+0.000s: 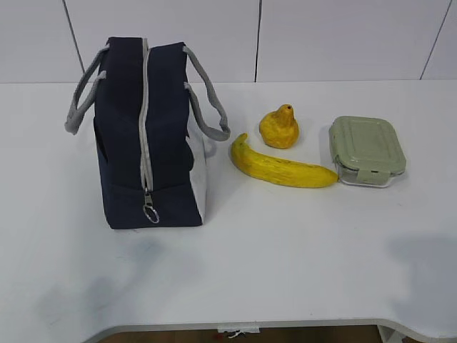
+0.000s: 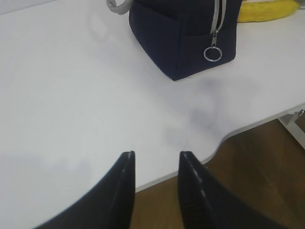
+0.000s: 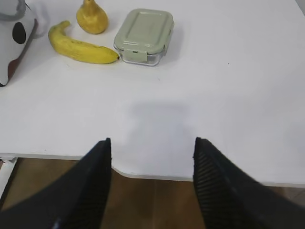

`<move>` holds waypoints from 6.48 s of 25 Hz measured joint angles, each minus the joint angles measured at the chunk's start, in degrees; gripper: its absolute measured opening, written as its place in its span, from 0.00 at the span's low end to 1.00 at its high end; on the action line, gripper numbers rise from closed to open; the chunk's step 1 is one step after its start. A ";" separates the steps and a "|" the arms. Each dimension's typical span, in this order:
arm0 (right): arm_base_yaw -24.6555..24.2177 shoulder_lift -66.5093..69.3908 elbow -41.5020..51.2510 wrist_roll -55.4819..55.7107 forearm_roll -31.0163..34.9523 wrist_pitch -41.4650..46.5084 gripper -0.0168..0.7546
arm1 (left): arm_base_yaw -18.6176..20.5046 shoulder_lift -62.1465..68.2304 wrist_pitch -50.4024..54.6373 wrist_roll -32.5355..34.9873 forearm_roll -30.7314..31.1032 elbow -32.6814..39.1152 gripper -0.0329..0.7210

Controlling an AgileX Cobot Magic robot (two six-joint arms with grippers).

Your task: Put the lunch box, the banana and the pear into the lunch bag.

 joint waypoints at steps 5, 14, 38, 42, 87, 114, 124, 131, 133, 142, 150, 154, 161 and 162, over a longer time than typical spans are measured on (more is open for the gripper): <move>0.00 8.88 -1.60 2.66 -0.25 -2.46 0.60 | 0.00 0.00 0.00 0.00 -0.02 0.00 0.35; 0.00 24.63 -3.28 4.98 -0.28 -8.79 0.60 | 0.00 0.00 -0.07 0.00 -0.02 0.00 0.35; -2.57 67.87 -21.20 6.49 2.28 -23.26 0.60 | 0.00 0.00 -0.07 0.00 -0.02 0.00 0.35; -7.15 72.57 -24.27 -2.00 12.76 -23.26 0.60 | 0.00 0.00 -0.07 0.00 -0.02 0.00 0.35; -30.26 115.55 -43.55 -47.17 66.18 2.15 0.69 | 0.00 0.00 -0.35 -5.07 3.25 0.00 0.36; -24.42 122.45 -47.88 -47.04 66.78 2.04 0.74 | 0.00 0.00 -0.52 -5.07 3.85 0.00 0.36; -23.92 123.59 -48.30 -47.14 69.05 2.04 0.74 | 0.00 0.00 -0.52 -5.10 4.91 0.00 0.36; -23.92 124.08 -48.30 -47.14 69.42 2.04 0.74 | 0.00 0.00 -0.52 -5.19 4.91 0.00 0.36; -23.92 124.08 -48.30 -47.14 69.42 2.04 0.74 | 0.00 0.00 -0.52 -5.19 4.91 0.00 0.36; -23.92 124.15 -48.30 -47.14 69.77 2.06 0.58 | 0.00 0.00 -0.52 -5.19 4.91 0.00 0.36; -23.92 124.15 -48.30 -47.14 69.77 2.06 0.57 | 0.00 0.00 -0.52 -5.19 4.91 0.00 0.36; -23.92 124.15 -48.30 -47.14 69.77 2.06 0.57 | 0.00 0.00 -0.52 -5.19 4.91 0.00 0.36; -23.92 124.15 -48.30 -47.14 69.88 2.06 0.57 | 0.00 0.00 -0.52 -5.19 4.91 0.00 0.36; -23.92 124.15 -48.30 -47.14 69.88 2.06 0.57 | 0.00 0.00 -0.52 -5.19 5.01 0.00 0.36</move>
